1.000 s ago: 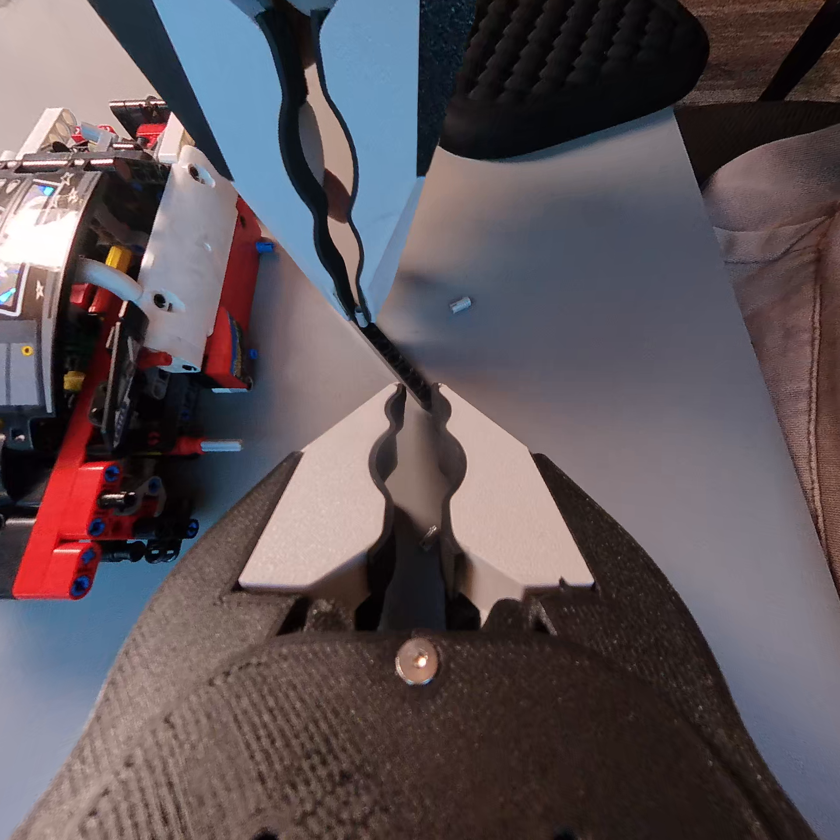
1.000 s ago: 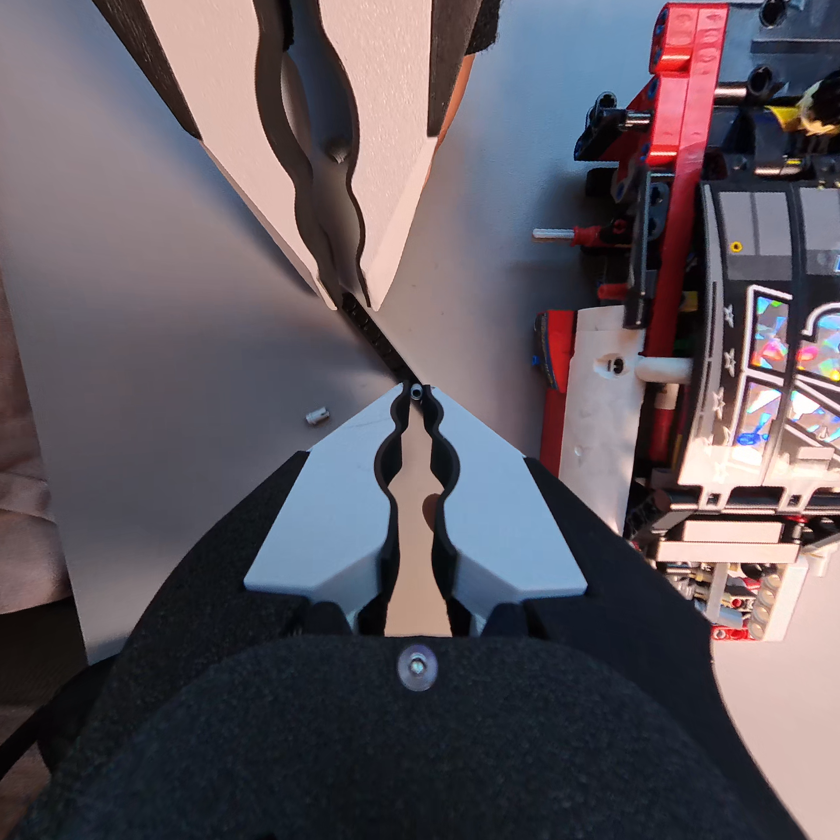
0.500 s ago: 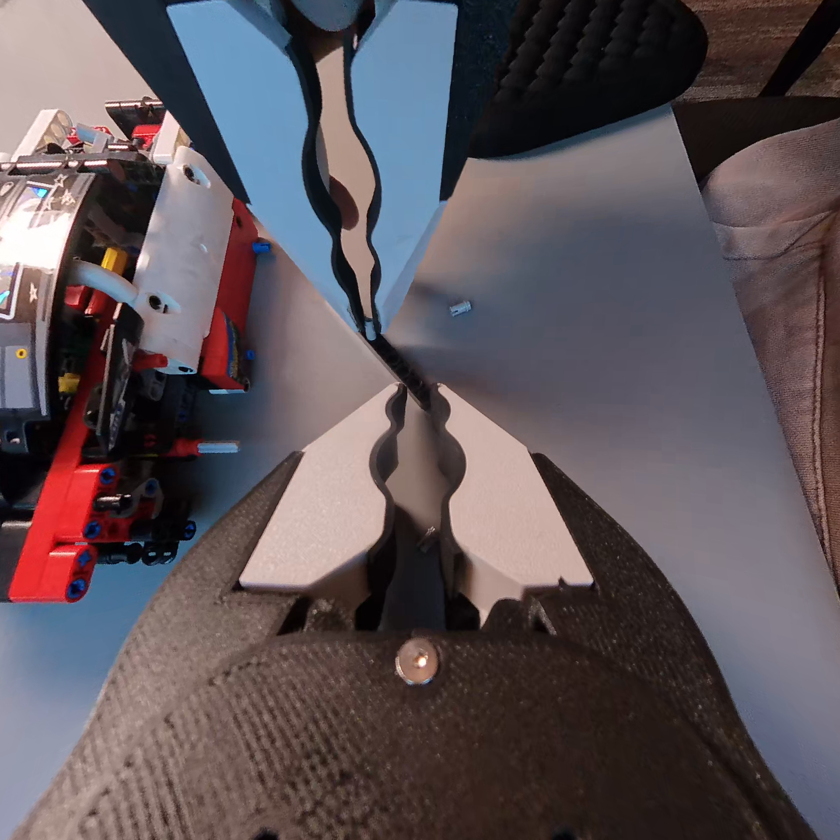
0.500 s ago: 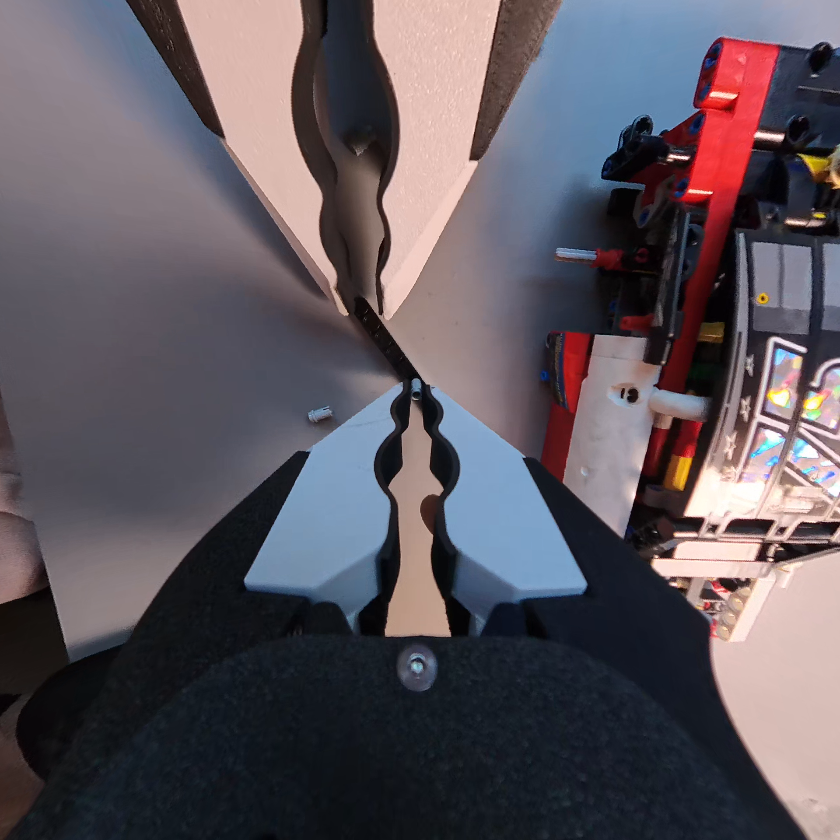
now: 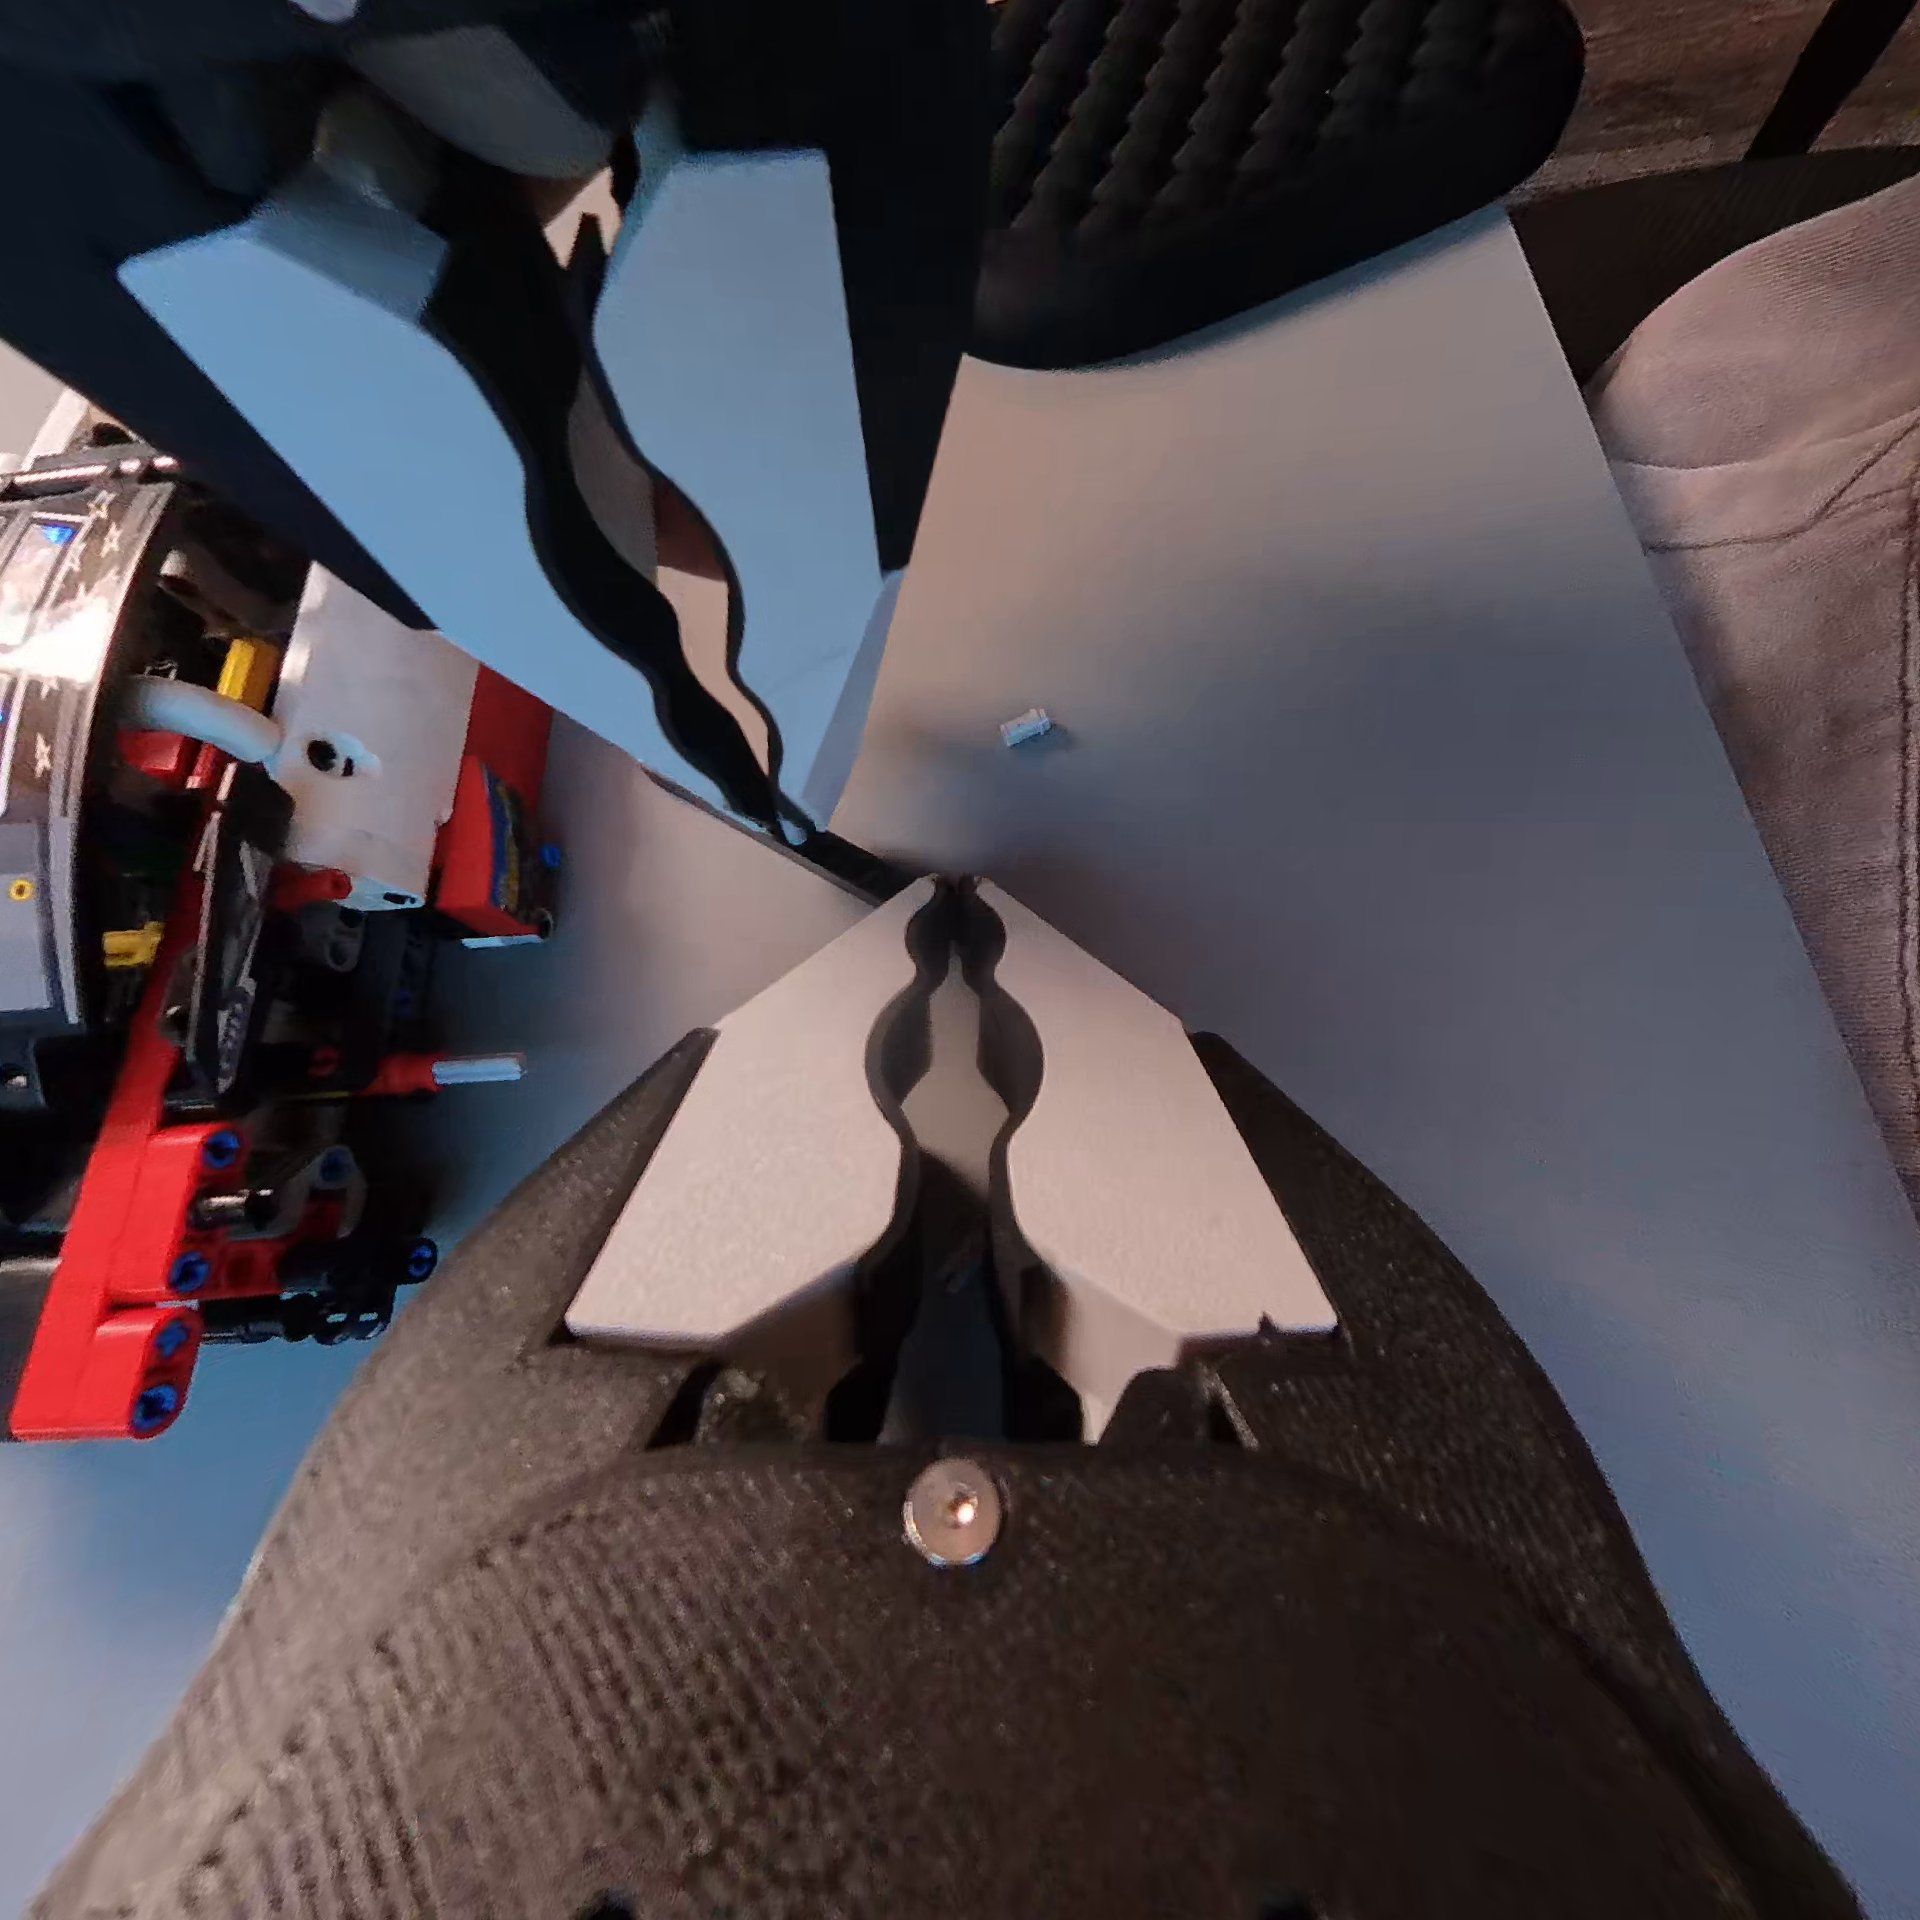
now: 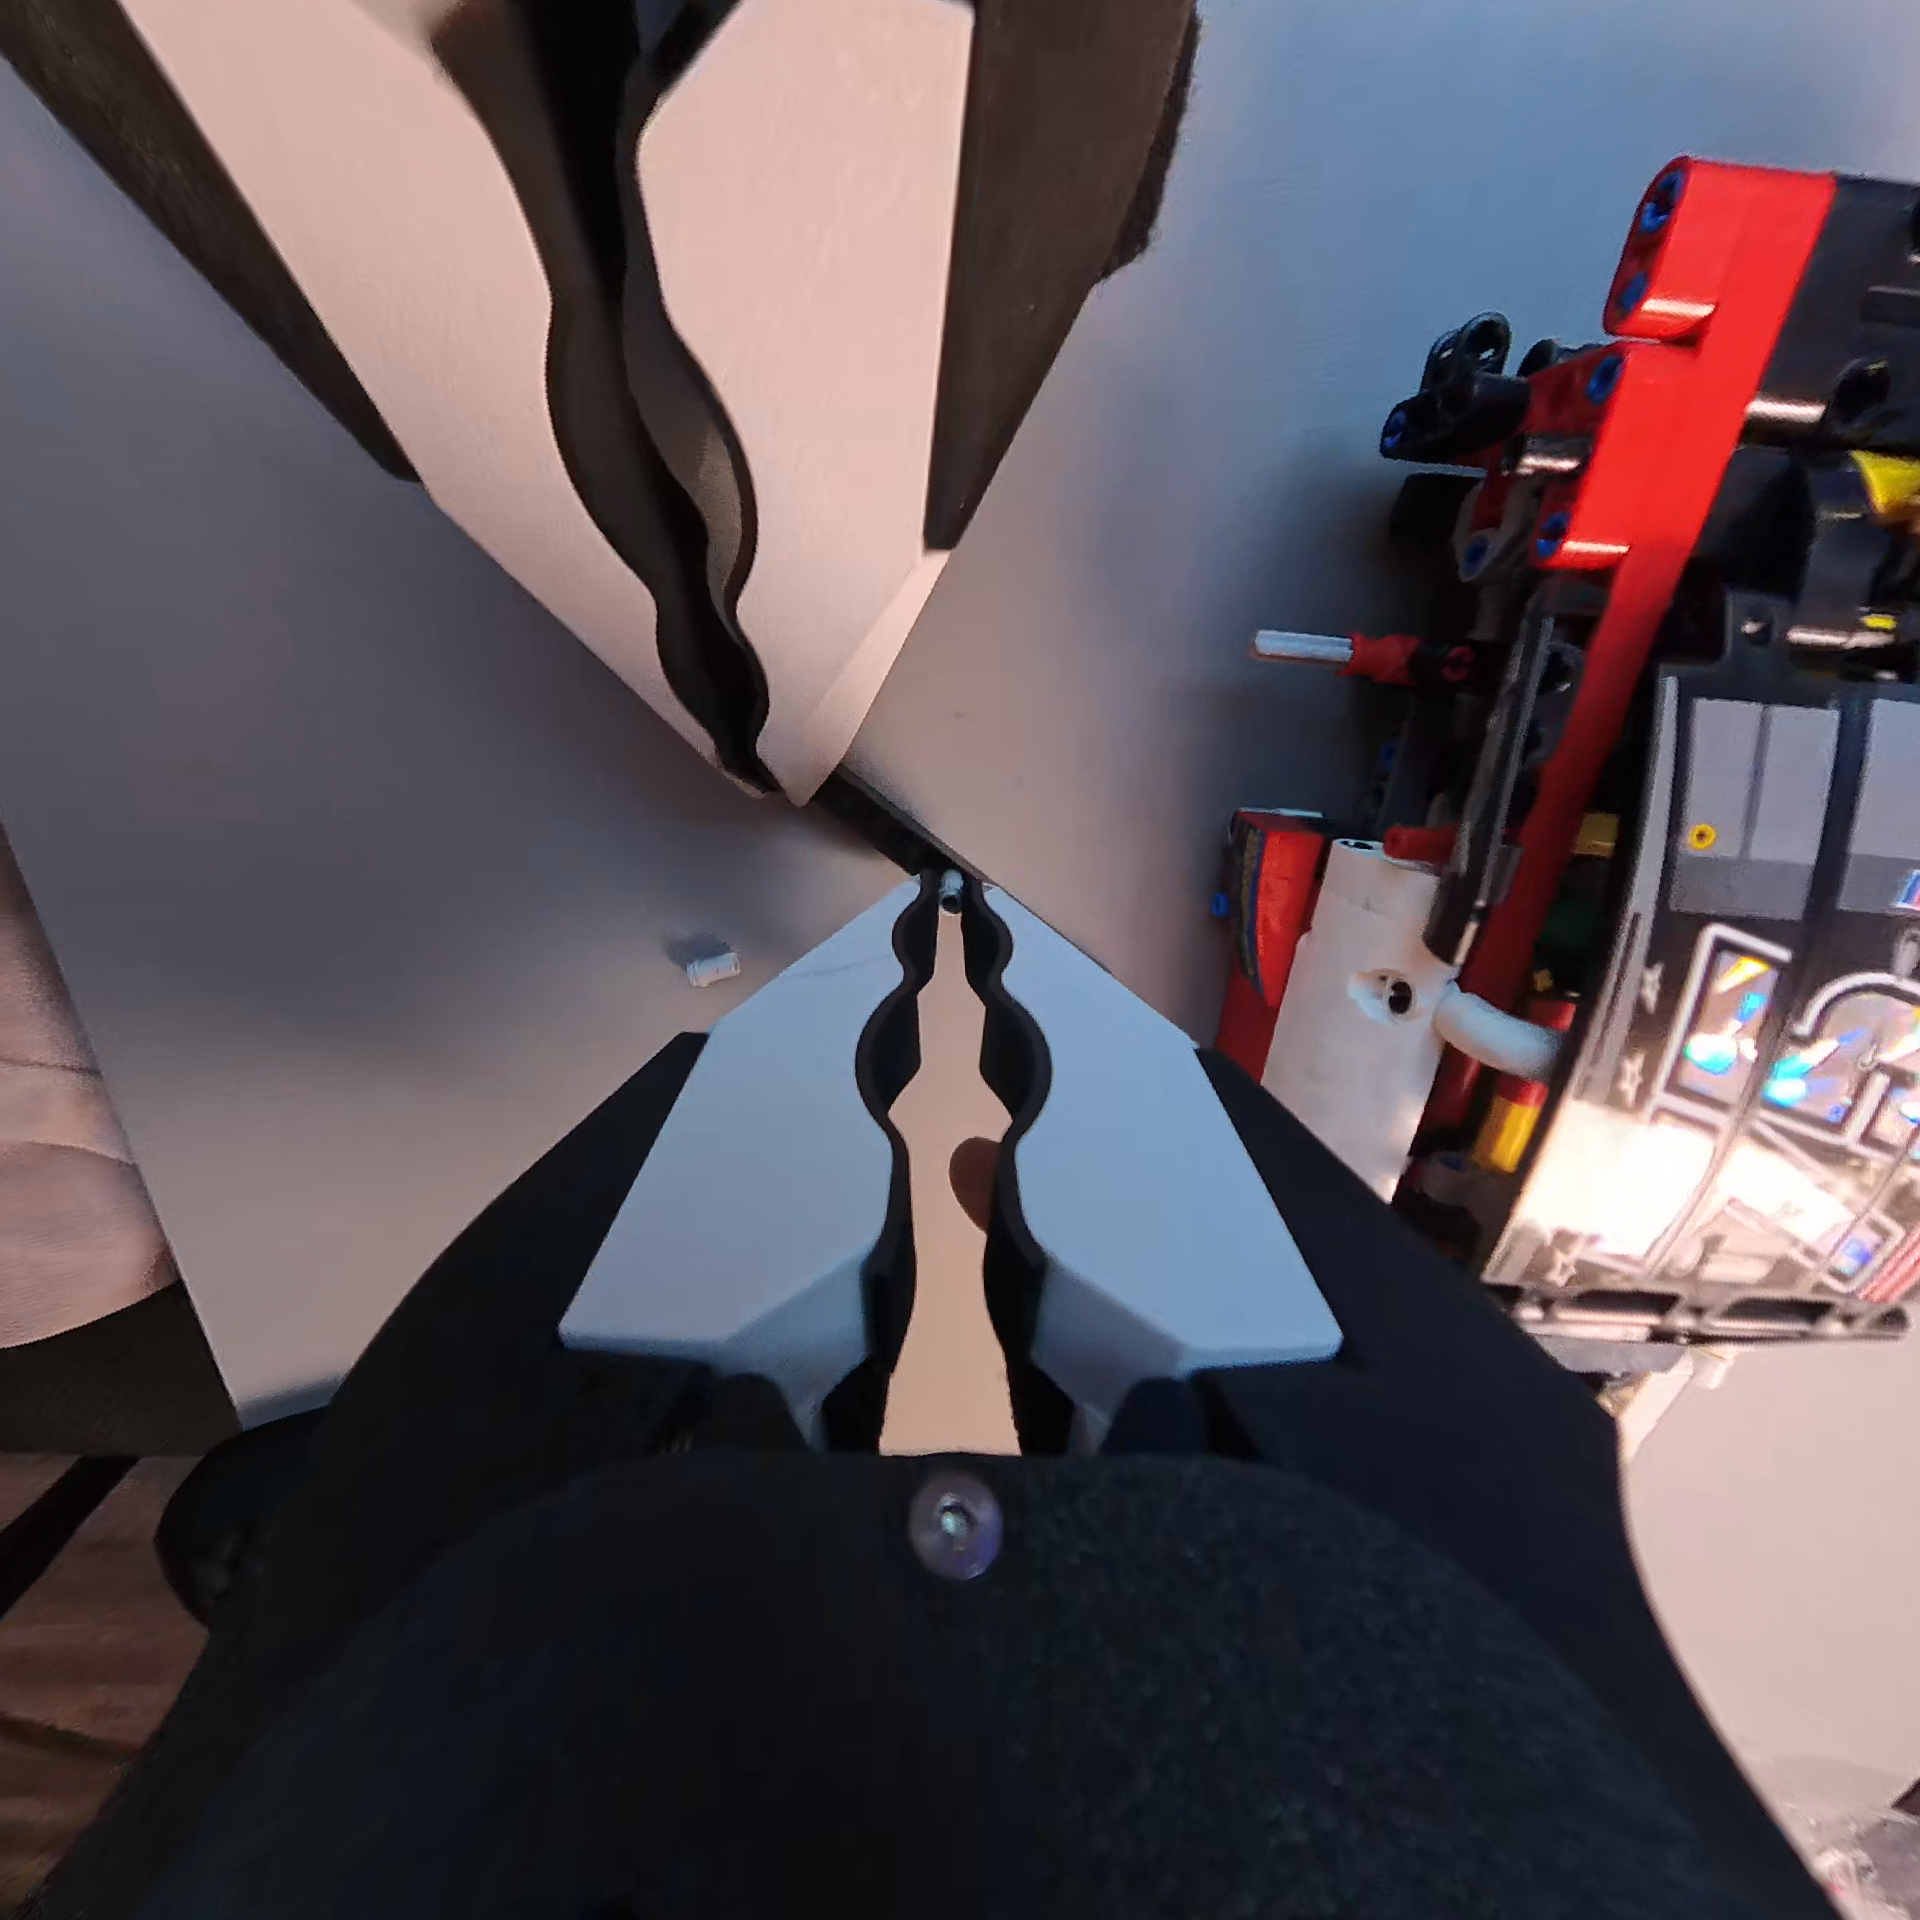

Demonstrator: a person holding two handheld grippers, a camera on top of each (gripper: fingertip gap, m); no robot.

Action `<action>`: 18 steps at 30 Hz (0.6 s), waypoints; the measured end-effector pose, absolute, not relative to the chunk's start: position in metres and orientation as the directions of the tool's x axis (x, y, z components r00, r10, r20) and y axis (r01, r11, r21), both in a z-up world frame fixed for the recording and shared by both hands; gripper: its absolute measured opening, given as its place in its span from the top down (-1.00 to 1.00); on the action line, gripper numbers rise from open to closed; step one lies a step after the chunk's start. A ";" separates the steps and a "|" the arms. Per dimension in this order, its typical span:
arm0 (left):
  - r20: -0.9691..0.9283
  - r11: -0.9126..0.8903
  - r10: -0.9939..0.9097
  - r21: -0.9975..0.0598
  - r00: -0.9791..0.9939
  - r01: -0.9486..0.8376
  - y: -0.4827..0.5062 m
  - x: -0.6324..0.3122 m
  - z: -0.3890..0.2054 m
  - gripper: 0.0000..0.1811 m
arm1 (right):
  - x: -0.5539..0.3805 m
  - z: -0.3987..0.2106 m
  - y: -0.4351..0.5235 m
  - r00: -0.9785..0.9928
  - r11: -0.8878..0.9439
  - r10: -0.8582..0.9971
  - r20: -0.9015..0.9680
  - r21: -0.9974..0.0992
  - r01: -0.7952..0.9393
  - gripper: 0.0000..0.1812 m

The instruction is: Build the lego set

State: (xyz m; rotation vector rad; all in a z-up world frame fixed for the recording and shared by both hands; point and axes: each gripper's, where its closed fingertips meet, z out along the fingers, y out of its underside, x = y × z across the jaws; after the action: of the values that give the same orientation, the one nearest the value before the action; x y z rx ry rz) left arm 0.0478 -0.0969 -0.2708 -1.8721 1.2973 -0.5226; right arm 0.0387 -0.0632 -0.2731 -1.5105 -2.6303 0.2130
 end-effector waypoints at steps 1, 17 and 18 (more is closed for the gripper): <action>-0.092 -0.173 -0.916 -0.788 0.392 -0.590 -0.097 0.048 -0.271 1.00 | 0.037 -0.275 -0.064 -0.498 0.492 0.867 0.001 -0.162 0.855 0.98; -0.113 -0.153 -0.916 -0.786 0.384 -0.598 -0.099 0.046 -0.271 1.00 | 0.029 -0.275 -0.065 -0.448 0.448 0.893 0.035 -0.137 0.883 0.97; -0.104 -0.162 -0.916 -0.788 0.387 -0.594 -0.099 0.046 -0.270 1.00 | 0.028 -0.274 -0.067 -0.440 0.439 0.897 0.030 -0.165 0.883 0.93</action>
State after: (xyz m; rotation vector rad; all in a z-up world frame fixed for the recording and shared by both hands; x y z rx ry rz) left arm 0.0457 -0.0988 -0.2705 -1.8631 1.3058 -0.5198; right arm 0.0280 -0.0667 -0.2743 -1.5959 -2.5669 0.1899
